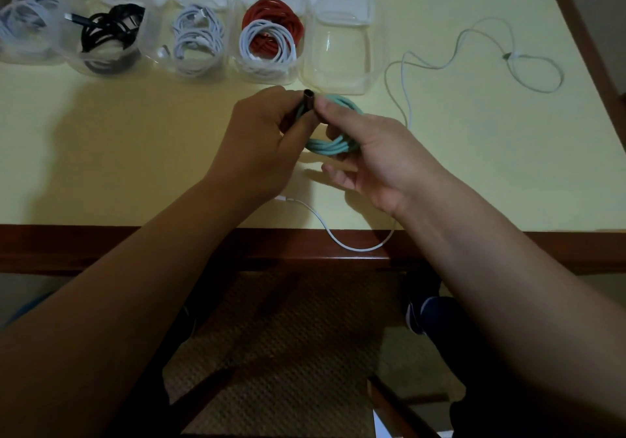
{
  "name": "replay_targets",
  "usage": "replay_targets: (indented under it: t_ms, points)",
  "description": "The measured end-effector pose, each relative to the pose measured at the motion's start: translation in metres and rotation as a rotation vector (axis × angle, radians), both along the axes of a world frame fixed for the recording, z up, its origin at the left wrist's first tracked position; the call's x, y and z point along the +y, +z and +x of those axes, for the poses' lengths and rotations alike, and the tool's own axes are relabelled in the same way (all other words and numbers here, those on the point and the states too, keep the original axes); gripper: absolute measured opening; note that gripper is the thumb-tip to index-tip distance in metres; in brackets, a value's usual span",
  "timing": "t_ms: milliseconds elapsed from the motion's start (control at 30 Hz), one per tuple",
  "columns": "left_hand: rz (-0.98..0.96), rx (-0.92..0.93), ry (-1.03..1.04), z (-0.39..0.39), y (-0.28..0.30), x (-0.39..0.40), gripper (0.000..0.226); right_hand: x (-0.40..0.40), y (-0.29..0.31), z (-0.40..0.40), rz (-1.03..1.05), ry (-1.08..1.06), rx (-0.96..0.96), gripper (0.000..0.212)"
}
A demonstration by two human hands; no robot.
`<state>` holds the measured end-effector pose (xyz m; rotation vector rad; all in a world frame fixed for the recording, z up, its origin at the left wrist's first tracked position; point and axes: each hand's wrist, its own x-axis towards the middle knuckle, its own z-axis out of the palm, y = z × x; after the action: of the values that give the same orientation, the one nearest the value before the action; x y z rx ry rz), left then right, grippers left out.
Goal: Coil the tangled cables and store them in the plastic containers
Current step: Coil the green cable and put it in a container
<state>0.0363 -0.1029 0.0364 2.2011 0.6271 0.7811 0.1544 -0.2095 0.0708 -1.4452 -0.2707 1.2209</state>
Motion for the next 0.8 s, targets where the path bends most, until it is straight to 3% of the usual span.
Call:
replay_targets:
  t_ms: [100,300,500,700,800]
  points:
    - [0.002,0.020,0.004,-0.001,-0.002,0.002,0.029,0.000,0.000,-0.005,0.016,-0.028,-0.054,0.028]
    - [-0.031,0.026,0.002,0.000,0.000,-0.004,0.026,0.005,-0.006,-0.006,-0.013,-0.140,0.029,0.018]
    - [-0.379,-0.067,-0.096,0.002,0.001,-0.007,0.020,0.011,-0.007,-0.001,-0.049,-0.122,0.023,0.016]
    - [-0.716,-0.103,-0.066,0.005,0.010,-0.008,0.021,0.009,-0.009,0.007,-0.015,-0.074,0.034,0.016]
    - [-0.781,-0.076,-0.101,0.006,0.012,-0.007,0.023,0.007,-0.010,0.009,0.021,-0.098,0.046,0.019]
